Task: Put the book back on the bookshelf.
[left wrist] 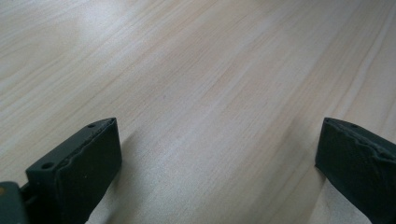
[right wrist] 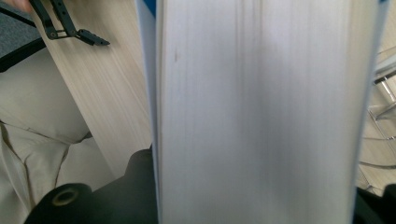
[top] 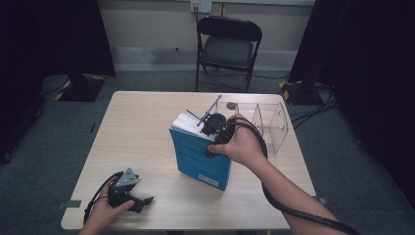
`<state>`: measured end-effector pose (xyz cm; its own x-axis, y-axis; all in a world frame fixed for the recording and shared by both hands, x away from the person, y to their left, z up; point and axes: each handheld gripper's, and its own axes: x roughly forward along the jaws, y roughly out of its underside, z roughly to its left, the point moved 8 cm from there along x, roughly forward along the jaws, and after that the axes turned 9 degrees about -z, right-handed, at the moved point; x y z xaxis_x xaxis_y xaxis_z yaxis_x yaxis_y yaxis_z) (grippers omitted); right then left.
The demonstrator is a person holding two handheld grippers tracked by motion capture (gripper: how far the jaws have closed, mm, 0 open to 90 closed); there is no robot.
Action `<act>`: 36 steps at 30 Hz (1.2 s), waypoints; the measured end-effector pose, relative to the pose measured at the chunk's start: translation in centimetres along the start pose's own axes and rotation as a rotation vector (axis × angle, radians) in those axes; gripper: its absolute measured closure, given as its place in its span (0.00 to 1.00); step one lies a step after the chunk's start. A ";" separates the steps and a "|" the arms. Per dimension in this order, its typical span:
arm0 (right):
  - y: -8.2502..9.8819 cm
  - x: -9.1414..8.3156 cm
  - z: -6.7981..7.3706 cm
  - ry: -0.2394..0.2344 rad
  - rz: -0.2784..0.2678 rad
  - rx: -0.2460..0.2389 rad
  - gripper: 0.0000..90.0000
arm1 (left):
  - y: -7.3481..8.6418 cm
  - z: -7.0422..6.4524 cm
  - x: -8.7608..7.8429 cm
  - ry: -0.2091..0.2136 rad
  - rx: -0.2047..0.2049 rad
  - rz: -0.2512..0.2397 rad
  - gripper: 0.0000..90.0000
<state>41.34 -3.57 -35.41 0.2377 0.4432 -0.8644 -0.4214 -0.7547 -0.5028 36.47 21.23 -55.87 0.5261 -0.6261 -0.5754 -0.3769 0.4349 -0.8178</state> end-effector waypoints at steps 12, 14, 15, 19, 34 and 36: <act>1.4 -1.5 -0.6 0.010 0.000 0.032 0.68 | 0.0 0.0 0.0 0.001 0.000 0.001 0.00; 1.5 -1.6 -0.6 0.013 0.000 0.035 0.68 | 0.0 0.0 0.0 0.002 0.001 0.001 0.00; 1.6 -1.7 -0.7 0.015 -0.001 0.036 0.68 | 0.0 0.0 0.0 0.002 0.001 0.002 0.00; 2.2 -2.4 -0.9 0.029 -0.001 0.037 0.68 | 0.0 0.0 0.0 0.001 0.002 0.003 0.00; 4.4 -4.0 -2.1 0.044 0.017 0.096 0.68 | 0.0 0.0 0.0 0.003 0.006 0.003 0.00; 4.8 -4.2 -2.4 0.044 0.011 0.113 0.69 | 0.0 0.1 0.0 0.004 0.007 0.004 0.00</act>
<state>40.46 -10.21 -34.16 0.2695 0.4119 -0.8705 -0.5193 -0.6991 -0.4916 36.51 21.27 -55.86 0.5220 -0.6269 -0.5784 -0.3732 0.4419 -0.8157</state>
